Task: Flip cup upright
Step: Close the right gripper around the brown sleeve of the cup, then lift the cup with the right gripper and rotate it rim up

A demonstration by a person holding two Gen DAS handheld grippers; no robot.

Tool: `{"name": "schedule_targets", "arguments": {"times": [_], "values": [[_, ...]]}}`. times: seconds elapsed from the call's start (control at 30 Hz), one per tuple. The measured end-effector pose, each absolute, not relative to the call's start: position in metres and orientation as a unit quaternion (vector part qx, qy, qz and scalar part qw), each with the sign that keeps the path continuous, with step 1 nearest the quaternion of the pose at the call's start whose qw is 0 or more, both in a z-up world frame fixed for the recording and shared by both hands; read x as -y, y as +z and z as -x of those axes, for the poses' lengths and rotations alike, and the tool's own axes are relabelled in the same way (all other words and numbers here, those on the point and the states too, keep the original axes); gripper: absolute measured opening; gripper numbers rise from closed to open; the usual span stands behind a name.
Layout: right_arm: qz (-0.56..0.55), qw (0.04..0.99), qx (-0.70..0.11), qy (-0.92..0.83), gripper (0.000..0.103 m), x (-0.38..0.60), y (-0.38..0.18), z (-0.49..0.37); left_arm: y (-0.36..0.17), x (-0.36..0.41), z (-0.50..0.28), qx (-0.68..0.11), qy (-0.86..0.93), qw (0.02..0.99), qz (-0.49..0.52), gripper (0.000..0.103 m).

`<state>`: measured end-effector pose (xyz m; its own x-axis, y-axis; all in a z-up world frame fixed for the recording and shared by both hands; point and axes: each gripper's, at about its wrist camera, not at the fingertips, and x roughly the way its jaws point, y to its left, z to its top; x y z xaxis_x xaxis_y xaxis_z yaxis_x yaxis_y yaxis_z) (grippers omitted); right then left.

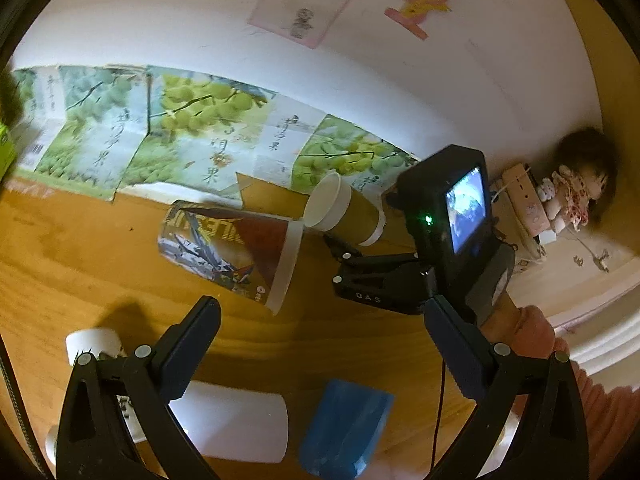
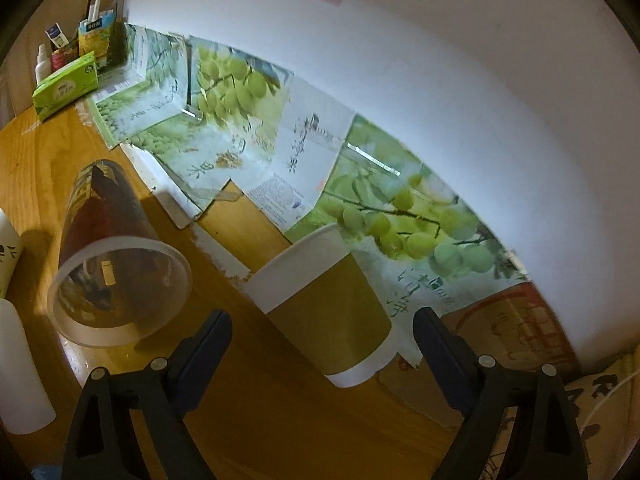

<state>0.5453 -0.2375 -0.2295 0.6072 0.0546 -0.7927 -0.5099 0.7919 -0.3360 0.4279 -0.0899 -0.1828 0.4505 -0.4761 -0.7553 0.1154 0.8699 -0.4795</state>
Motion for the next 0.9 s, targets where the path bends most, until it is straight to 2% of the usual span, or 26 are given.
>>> {"name": "schedule_targets", "arguments": {"times": [0.33, 0.57, 0.7, 0.9], "values": [[0.259, 0.845, -0.436, 0.167, 0.091, 0.246, -0.244, -0.564, -0.192, 0.101, -0.434, -0.504, -0.181, 0.827, 0.172, 0.101], [0.240, 0.841, -0.455, 0.167, 0.079, 0.250, -0.251, -0.572, -0.195, 0.105, -0.435, -0.506, -0.192, 0.824, 0.168, 0.101], [0.238, 0.838, -0.462, 0.166, 0.058, 0.249, -0.254, -0.572, -0.195, 0.108, -0.435, -0.506, -0.199, 0.822, 0.168, 0.101], [0.226, 0.838, -0.465, 0.172, 0.058, 0.249, -0.253, -0.569, -0.193, 0.106, -0.434, -0.506, -0.202, 0.821, 0.171, 0.101]]}}
